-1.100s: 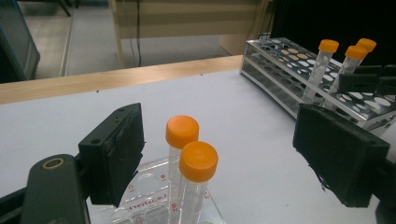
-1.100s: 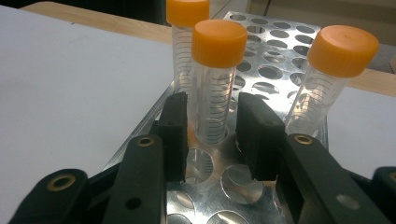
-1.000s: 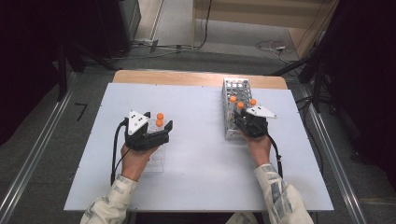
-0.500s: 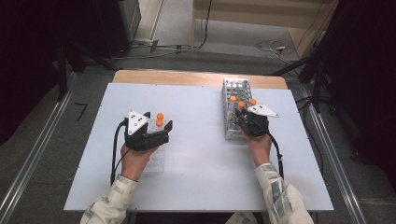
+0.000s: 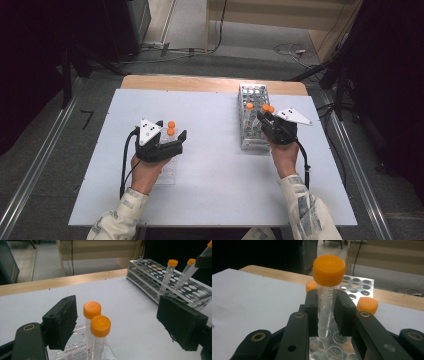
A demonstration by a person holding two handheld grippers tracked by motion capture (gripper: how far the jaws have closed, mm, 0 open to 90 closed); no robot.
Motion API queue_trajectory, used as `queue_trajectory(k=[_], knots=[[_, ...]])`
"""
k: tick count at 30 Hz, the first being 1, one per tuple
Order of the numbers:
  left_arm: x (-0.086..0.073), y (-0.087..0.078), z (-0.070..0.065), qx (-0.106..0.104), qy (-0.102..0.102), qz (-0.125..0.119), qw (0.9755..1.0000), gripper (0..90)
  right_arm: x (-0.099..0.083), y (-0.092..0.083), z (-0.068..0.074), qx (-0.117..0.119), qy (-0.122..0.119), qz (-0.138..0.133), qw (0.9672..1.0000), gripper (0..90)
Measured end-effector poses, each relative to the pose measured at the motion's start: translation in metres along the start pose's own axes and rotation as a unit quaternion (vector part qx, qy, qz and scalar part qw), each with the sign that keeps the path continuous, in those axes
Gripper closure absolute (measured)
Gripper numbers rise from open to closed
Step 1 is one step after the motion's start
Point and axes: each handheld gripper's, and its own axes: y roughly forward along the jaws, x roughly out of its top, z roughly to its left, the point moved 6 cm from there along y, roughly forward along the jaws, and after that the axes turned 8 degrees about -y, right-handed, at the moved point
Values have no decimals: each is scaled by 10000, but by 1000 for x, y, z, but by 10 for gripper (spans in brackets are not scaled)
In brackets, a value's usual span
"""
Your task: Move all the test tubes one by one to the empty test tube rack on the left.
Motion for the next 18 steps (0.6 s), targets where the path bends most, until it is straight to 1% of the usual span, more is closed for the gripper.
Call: queue_trajectory(k=[5,10,13,18], knots=[[0,0,-1,-13,-7,-17,10000,177,3,-4,2,43,-16,-60,10000,714],[1,-1,-1,-34,-9,-17,10000,178,10,-12,8,168,-61,-147,9997,714],[0,-1,-2,-45,5,-6,10000,178,12,-15,13,381,18,-157,9991,714],[1,-2,-4,-77,-4,-29,10000,181,13,-18,24,599,-57,-126,9981,714]])
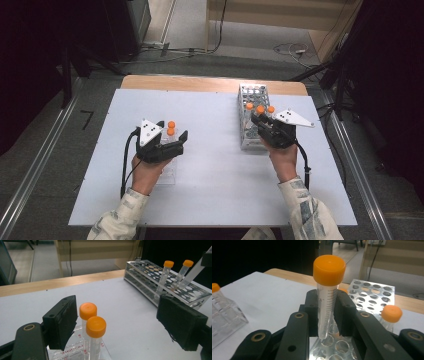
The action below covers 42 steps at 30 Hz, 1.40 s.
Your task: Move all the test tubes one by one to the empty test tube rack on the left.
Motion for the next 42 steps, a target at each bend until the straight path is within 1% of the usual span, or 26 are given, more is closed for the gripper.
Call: queue_trajectory(k=[4,8,12,15,17,26,31,32,37,42], knots=[[0,-1,-2,-37,8,0,10000,182,0,0,11,176,-45,22,9998,714],[1,-1,-4,-72,8,-24,10000,183,-1,0,23,344,-151,60,9993,714],[1,-2,-6,-118,33,-18,9999,183,-4,3,35,501,-242,138,9984,714],[1,-2,-8,-144,49,-11,9999,183,-7,5,42,644,-248,207,9974,715],[1,-2,-9,-177,58,-3,9998,183,-9,7,48,708,-292,238,9968,714],[-2,-1,-20,-336,142,58,9993,185,-16,12,73,1024,-475,388,9929,714],[-3,0,-25,-422,191,81,9989,197,-21,15,85,1174,-507,464,9907,715],[-3,-1,-26,-431,204,86,9988,198,-22,16,88,1194,-561,472,9901,714],[-5,0,-31,-542,192,122,9983,202,-26,18,97,1313,-615,542,9879,715],[-7,0,-38,-618,279,165,9976,203,-28,19,108,1435,-661,573,9858,715]])
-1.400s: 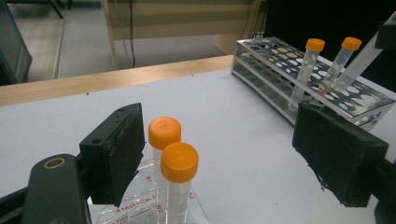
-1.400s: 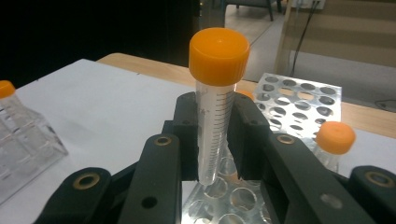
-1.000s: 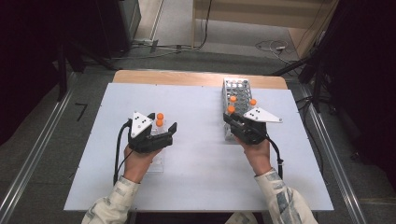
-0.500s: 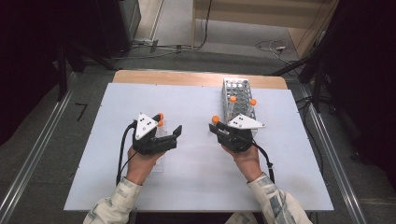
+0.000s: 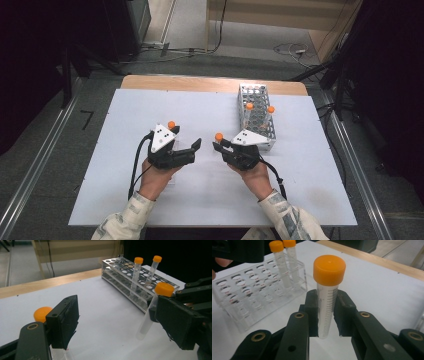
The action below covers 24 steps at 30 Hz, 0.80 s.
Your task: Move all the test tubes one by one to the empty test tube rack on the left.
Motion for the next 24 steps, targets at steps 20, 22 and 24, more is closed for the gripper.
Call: queue_trajectory(k=[20,22,24], knots=[[-14,8,-29,-457,347,207,9981,415,-2,13,33,375,-267,126,9989,714],[-15,9,-30,-464,381,230,9979,448,-1,13,34,395,-266,130,9988,714],[-16,9,-30,-479,421,249,9977,492,-1,13,35,409,-255,134,9987,714]])
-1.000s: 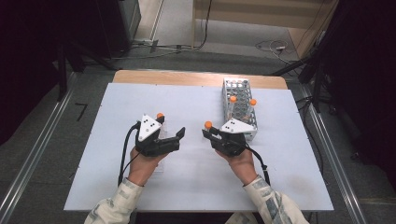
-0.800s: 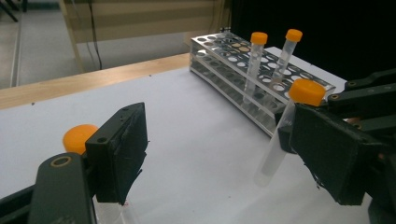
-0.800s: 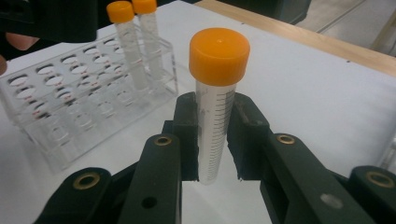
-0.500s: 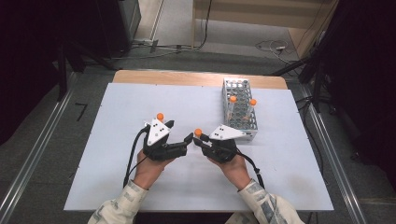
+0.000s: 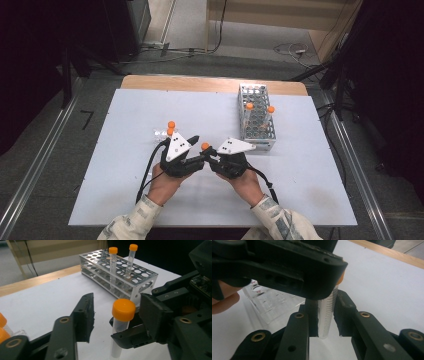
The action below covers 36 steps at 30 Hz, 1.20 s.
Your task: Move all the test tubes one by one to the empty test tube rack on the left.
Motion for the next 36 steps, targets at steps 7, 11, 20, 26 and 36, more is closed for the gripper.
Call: queue_trajectory(k=[7,11,20,26,36], knots=[[-2,1,-2,8,109,29,9999,587,1,0,1,34,21,-27,10000,714],[-3,2,-3,8,163,41,9999,656,1,0,1,41,27,-27,10000,714],[-4,2,-4,0,172,39,9998,700,1,1,2,69,25,-18,10000,713],[-4,1,-3,-15,169,51,9998,706,1,1,3,73,28,-24,10000,707],[7,-9,9,89,0,-146,9999,709,1,3,1,104,244,40,9996,285]])
